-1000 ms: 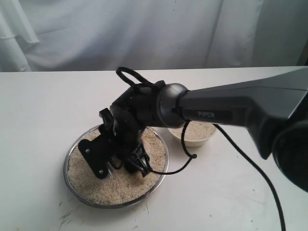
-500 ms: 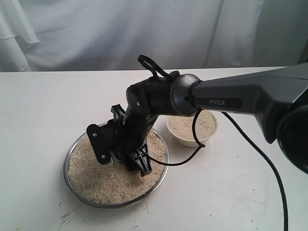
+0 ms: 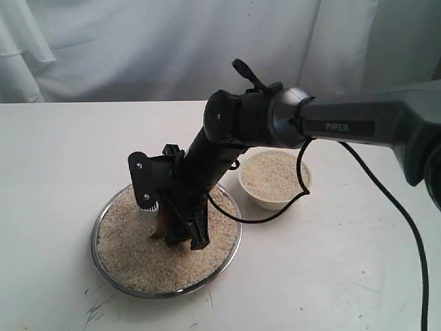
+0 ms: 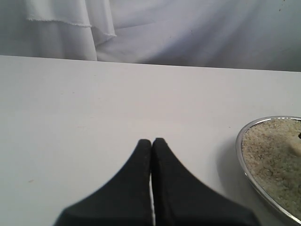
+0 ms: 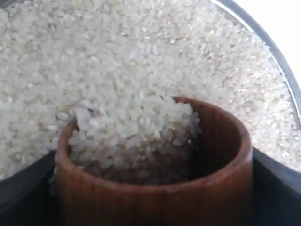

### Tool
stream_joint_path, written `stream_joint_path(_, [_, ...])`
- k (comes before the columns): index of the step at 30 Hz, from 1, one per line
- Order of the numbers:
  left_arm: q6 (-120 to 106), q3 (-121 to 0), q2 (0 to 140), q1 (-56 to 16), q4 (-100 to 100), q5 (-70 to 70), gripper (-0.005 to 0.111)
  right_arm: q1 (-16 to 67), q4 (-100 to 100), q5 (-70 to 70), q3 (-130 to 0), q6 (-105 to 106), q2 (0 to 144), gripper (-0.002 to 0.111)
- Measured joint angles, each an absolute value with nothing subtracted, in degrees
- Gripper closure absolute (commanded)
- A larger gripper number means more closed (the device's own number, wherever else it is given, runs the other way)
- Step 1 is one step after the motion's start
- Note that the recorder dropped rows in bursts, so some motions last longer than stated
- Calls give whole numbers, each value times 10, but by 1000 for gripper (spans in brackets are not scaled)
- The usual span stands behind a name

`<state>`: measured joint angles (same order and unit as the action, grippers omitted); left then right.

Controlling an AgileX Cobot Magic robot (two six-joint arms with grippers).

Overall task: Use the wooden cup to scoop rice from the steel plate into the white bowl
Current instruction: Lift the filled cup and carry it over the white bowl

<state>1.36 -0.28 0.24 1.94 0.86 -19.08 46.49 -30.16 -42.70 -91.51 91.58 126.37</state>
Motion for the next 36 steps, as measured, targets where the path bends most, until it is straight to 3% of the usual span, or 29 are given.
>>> stream_joint_path(15, [14,-3,2,19,9,-191,107,380,-547,-465,-915,1014,1225,108])
stream_joint_path(36, [14,-3,2,19,9,-191,107,246,-394,-519,-911,983,1144,108])
